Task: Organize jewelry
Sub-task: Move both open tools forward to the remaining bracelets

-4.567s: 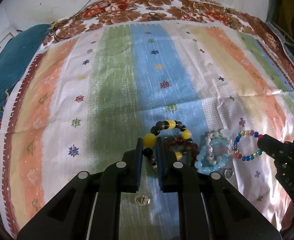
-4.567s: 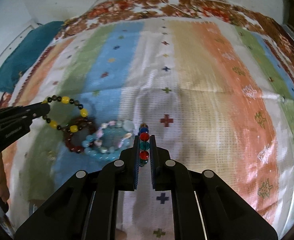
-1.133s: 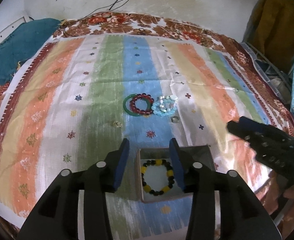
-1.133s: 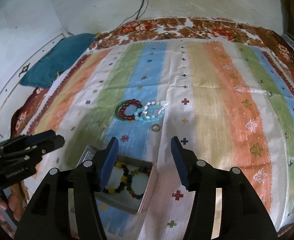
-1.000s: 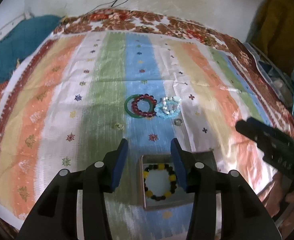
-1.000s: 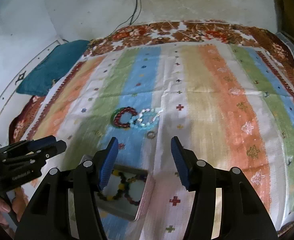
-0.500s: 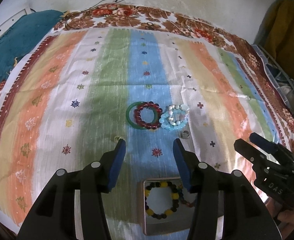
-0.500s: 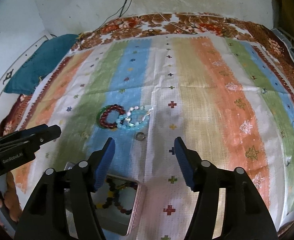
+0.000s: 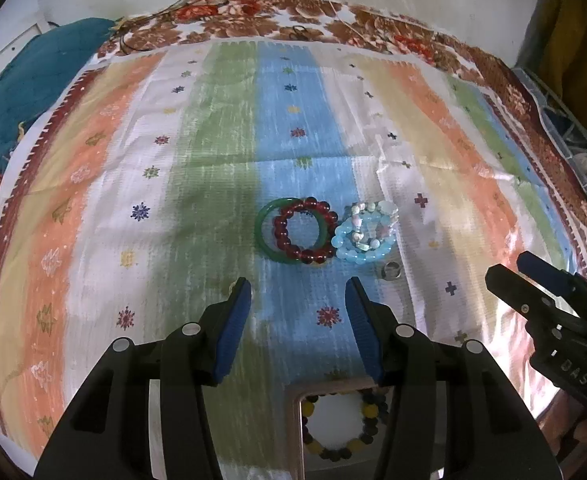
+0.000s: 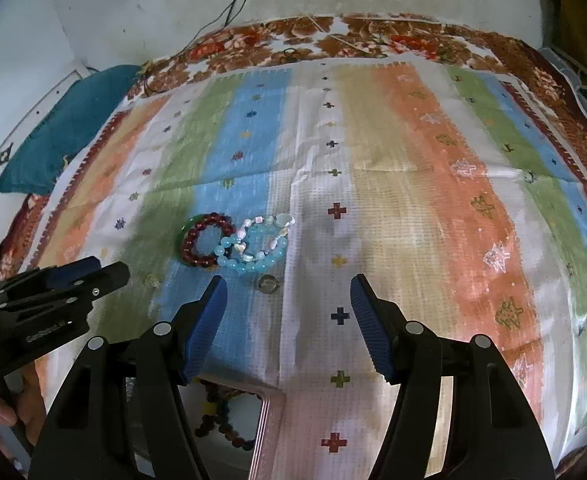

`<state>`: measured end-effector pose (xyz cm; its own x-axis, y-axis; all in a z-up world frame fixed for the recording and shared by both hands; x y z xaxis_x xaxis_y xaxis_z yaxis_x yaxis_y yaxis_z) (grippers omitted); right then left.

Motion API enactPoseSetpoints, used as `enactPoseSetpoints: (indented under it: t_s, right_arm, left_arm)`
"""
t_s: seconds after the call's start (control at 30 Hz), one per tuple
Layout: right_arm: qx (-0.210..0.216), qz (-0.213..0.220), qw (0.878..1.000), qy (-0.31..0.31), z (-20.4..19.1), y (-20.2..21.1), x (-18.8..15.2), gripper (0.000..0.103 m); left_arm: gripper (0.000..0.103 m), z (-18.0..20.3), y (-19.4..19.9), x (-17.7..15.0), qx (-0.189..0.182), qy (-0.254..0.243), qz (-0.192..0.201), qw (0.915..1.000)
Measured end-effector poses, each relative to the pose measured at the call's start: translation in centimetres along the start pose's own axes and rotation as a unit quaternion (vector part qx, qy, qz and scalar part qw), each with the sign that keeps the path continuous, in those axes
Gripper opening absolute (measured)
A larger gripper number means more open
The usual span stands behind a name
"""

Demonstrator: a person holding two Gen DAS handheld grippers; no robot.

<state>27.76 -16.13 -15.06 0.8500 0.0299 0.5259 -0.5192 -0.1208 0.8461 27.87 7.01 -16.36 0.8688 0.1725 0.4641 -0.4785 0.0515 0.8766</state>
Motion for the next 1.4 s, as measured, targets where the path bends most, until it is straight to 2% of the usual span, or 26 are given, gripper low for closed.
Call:
enactPoseSetpoints:
  t_s: [0.13,0.3,0.43,0.67,0.93,1.23,1.4]
  right_arm:
    - [0.003,-0.001,1.0,-0.007,0.3,-0.2,0.1,0.064]
    - [0.003,-0.014,1.0,-0.018,0.7,-1.6,0.5,0.064]
    - [0.003,-0.016,1.0,-0.022,0.7,-2.3,1.0,0.064]
    - [-0.009,-0.024,0.999,-0.027,0.9,-4.3,1.5,0.064]
    - [-0.004,-0.037,0.998,-0.046,1.5,-5.8,2.1,0.064]
    - [-0.018,-0.04,0.998,-0.049,2.0,-8.1,2.8,0.064]
    - [-0.016,-0.046,0.997,-0.059,2.2,-9.1,3.0,0.064]
  left_arm:
    - [0.049,-0.3,-0.9,0.1,-0.005,0.004,-0.01,0.9999]
    - [0.049,-0.6,-0.9,0.7,-0.036,0.037,-0.005,0.9986]
    - [0.049,-0.5,-1.1,1.2,-0.029,0.031,0.002,0.9991]
    - [0.049,-0.6,-2.7,1.6,-0.017,0.024,-0.008,0.9995]
    - [0.049,-1.2,-4.4,2.3,-0.015,0.023,-0.015,0.9995]
    - [0.049,-1.8,-6.4,2.9,-0.007,0.015,-0.024,0.9996]
    - [0.049,-1.3,-7.4,3.3,-0.014,0.003,-0.031,0.9994]
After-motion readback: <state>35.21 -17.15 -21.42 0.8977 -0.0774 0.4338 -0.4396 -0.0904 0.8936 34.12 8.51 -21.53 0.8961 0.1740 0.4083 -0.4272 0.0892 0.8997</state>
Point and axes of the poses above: each gripper's, at about its wrist camera, not at the fingertips, and y roughly against the way its jaws point, z to its right, x to its top, the point moved 8 cm from there along -y, roughly the way its jaws point, and after that the axes turned 1 degree about -z, right-handed, at the moved point
